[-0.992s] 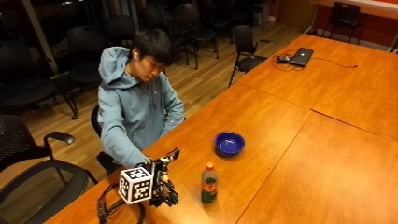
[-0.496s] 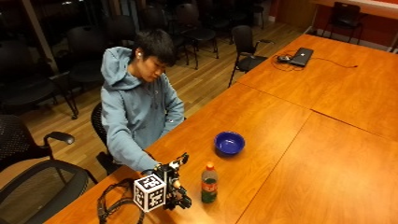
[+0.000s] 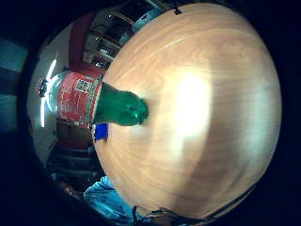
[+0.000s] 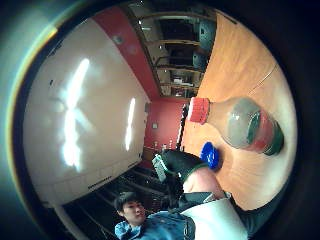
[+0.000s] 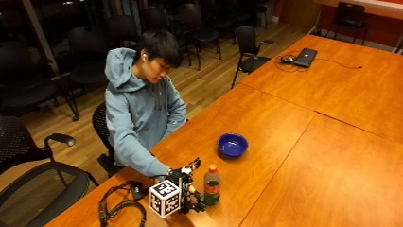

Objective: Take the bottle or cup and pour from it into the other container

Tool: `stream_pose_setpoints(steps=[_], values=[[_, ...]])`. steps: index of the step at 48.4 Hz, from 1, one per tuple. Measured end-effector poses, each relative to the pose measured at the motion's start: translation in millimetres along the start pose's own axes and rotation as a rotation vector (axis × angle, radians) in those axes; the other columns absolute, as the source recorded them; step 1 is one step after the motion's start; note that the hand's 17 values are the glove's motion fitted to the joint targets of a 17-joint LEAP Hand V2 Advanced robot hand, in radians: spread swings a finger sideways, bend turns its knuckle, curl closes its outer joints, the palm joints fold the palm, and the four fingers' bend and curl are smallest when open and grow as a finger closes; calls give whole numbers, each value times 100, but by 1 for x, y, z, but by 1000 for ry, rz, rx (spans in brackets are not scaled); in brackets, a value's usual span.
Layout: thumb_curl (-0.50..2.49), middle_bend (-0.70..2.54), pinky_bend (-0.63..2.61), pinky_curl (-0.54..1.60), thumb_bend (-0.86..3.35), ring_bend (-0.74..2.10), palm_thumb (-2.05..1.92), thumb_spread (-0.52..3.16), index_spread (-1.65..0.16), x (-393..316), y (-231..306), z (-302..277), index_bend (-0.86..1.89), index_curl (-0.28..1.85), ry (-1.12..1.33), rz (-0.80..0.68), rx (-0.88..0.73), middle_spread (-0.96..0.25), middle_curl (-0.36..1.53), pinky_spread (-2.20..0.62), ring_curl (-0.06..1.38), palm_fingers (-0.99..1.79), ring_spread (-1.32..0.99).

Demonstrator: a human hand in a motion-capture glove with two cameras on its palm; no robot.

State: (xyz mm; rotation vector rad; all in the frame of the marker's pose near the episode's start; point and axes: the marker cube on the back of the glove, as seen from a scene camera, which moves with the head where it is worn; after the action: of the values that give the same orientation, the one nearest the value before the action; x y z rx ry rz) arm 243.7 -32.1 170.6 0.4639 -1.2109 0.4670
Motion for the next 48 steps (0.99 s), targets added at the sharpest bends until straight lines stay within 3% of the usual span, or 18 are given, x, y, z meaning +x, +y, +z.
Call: stream_pose_setpoints(steps=[24, 33, 48], values=[[34, 19, 73, 27, -3, 48, 49, 86, -39, 12, -8, 57, 12, 14, -78, 28, -88, 7, 33, 27, 28, -5, 15], [36, 16, 69, 25, -1, 47, 60, 84, -42, 11, -17, 69, 23, 20, -161, 2, 54, 8, 31, 27, 27, 12, 15], [38, 17, 65, 25, -3, 46, 70, 78, -40, 12, -20, 77, 27, 29, -164, -7, 119, 7, 29, 26, 28, 36, 14]])
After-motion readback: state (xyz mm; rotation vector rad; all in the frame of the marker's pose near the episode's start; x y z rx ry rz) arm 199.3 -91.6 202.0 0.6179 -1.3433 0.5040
